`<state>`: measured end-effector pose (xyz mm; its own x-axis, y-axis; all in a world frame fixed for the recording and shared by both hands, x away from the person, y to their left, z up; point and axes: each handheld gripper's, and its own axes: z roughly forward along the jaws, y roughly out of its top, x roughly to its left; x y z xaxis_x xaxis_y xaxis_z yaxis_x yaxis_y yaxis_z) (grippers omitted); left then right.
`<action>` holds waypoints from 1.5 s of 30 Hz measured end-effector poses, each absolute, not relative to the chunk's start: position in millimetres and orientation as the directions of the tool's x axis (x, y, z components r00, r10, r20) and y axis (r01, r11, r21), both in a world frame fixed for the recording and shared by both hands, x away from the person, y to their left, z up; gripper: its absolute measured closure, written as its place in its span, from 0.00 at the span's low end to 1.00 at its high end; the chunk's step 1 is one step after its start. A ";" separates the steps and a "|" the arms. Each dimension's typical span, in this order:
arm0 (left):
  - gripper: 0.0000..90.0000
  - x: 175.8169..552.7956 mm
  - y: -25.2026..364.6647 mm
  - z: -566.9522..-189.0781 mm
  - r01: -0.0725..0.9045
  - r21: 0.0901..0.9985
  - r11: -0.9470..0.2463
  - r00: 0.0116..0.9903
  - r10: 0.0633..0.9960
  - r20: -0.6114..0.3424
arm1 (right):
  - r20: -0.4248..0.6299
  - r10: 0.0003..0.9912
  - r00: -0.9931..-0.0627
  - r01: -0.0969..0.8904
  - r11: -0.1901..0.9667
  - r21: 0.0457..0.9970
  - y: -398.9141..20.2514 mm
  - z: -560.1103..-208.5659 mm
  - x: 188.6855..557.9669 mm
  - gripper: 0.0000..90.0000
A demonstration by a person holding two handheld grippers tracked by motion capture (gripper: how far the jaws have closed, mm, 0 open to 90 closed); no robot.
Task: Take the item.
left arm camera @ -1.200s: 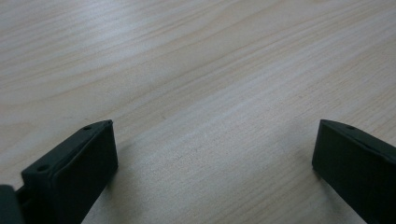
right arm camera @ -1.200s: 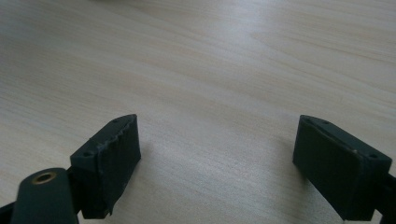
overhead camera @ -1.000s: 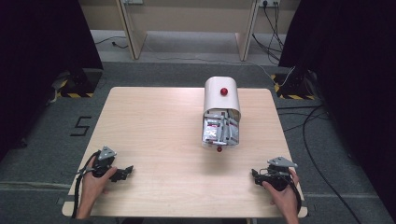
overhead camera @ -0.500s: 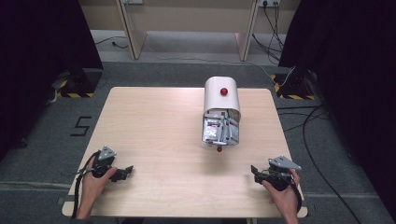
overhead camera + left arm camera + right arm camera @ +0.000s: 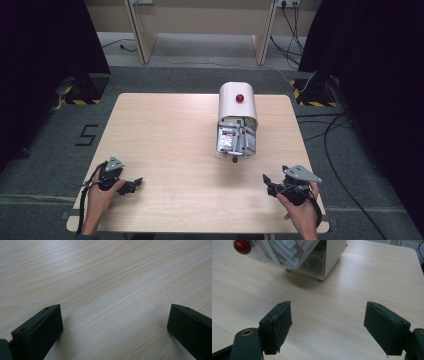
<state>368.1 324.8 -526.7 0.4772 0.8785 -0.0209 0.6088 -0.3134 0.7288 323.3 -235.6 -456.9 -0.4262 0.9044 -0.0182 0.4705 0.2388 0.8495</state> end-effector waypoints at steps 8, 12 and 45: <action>0.00 368.0 324.8 -526.8 0.608 0.730 -0.313 0.477 0.879 -0.021 | -0.040 0.893 -0.448 0.444 0.261 0.857 -225.7 -446.0 321.9 0.26; 0.00 367.9 324.8 -526.8 0.607 0.730 -0.314 0.478 0.878 -0.020 | -0.050 0.884 -0.465 0.411 0.265 0.872 -219.0 -433.9 321.6 0.26; 0.00 366.9 325.5 -526.6 0.608 0.727 -0.319 0.482 0.876 -0.020 | -0.055 0.858 -0.511 0.325 0.252 0.912 -189.3 -393.7 332.4 0.31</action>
<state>366.9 325.5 -526.6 0.4824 0.8757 -0.0196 0.6079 -0.3185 0.7273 332.4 -189.3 -393.7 -0.5109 0.8579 -0.0547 0.3251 0.2517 0.9116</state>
